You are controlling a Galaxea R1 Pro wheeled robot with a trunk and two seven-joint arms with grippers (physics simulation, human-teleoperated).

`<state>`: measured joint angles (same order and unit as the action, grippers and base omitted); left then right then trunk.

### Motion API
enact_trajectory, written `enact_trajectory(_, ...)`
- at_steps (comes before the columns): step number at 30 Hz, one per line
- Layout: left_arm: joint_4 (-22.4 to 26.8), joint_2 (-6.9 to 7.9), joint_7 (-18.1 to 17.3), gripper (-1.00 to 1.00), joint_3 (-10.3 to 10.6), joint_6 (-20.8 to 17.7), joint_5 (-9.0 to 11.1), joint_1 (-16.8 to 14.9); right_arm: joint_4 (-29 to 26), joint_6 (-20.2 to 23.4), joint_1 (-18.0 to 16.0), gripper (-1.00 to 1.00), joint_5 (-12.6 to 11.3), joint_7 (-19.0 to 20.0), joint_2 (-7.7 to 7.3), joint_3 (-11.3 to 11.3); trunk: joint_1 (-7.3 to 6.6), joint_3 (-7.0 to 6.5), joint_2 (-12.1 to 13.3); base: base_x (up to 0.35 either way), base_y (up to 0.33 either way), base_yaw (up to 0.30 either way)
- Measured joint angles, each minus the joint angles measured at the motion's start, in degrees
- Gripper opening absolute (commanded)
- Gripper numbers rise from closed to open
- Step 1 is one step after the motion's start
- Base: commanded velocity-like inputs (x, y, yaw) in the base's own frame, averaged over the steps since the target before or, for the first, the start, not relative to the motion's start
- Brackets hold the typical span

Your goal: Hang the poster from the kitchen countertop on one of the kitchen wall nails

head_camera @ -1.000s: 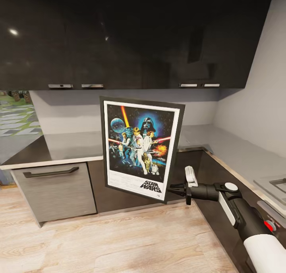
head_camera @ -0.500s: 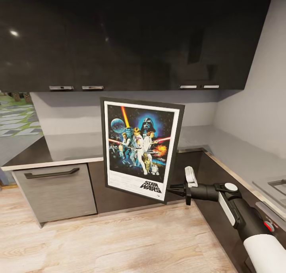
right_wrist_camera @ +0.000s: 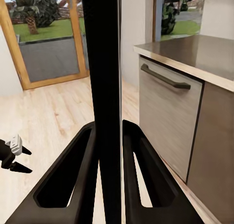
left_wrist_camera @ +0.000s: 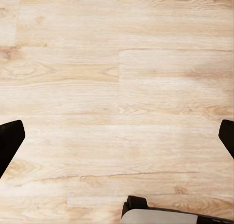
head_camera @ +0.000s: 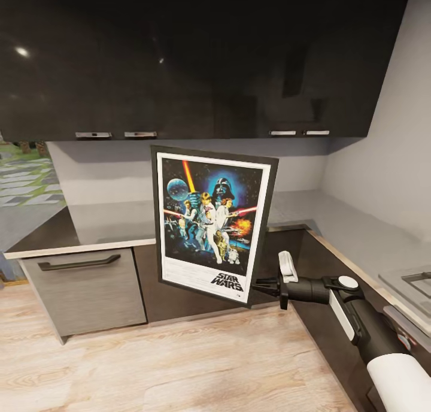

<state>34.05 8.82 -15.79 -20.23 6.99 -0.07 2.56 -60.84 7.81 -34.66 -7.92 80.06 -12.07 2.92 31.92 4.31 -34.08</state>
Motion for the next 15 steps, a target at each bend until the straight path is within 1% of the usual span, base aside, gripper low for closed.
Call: enact_trajectory(15, 0.0, 0.0, 0.0, 1.0, 0.04, 0.0, 0.0, 0.0, 0.0, 0.0, 0.0, -1.0, 0.0, 0.03, 0.0, 0.0, -3.3, -2.71, 6.03, 0.0, 0.0, 0.0)
